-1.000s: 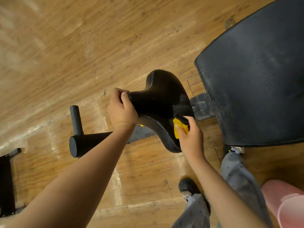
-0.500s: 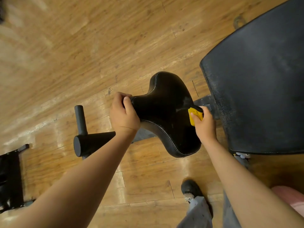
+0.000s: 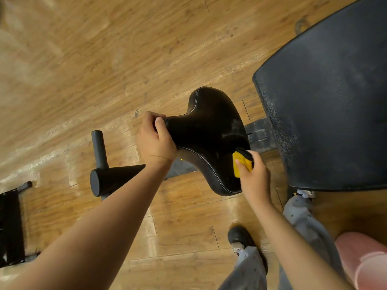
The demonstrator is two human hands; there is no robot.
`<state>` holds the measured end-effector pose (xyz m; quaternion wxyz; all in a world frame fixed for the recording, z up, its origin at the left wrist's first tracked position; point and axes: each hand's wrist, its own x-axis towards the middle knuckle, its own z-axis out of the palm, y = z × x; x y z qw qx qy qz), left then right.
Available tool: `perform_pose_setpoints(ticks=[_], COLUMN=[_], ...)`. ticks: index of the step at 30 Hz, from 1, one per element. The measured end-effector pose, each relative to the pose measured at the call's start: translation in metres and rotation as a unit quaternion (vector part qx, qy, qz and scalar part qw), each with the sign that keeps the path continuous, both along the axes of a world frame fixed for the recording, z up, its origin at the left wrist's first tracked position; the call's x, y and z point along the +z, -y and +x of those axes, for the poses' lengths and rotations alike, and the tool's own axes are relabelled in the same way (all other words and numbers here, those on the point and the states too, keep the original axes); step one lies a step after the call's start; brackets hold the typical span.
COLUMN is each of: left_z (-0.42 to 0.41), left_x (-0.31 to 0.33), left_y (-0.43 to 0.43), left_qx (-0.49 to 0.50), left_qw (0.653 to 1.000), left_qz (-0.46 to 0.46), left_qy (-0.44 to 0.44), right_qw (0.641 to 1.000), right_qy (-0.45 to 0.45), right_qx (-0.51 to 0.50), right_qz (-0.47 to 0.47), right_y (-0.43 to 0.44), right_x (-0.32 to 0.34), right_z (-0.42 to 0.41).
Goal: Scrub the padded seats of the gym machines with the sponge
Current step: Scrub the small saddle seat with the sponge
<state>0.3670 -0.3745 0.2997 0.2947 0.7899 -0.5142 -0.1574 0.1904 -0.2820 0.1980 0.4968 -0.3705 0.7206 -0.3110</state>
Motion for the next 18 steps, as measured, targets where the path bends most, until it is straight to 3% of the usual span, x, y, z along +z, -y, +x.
perform_pose_setpoints(ticks=[7, 13, 18], left_z=[-0.003, -0.003, -0.003], left_x=[0.001, 0.0, 0.002], left_y=[-0.001, -0.001, -0.001], left_qx=[0.009, 0.009, 0.001], left_qw=[1.0, 1.0, 1.0], left_qz=[0.001, 0.004, -0.004], left_qy=[-0.01, -0.019, -0.016], right_qw=[0.992, 0.996, 0.999], right_qy=[0.037, 0.003, -0.007], right_qx=[0.02, 0.083, 0.033], right_qz=[-0.119, -0.03, 0.036], right_y=[0.032, 0.087, 0.103], right_x=[0.04, -0.022, -0.055], right_z=[0.035, -0.002, -0.02])
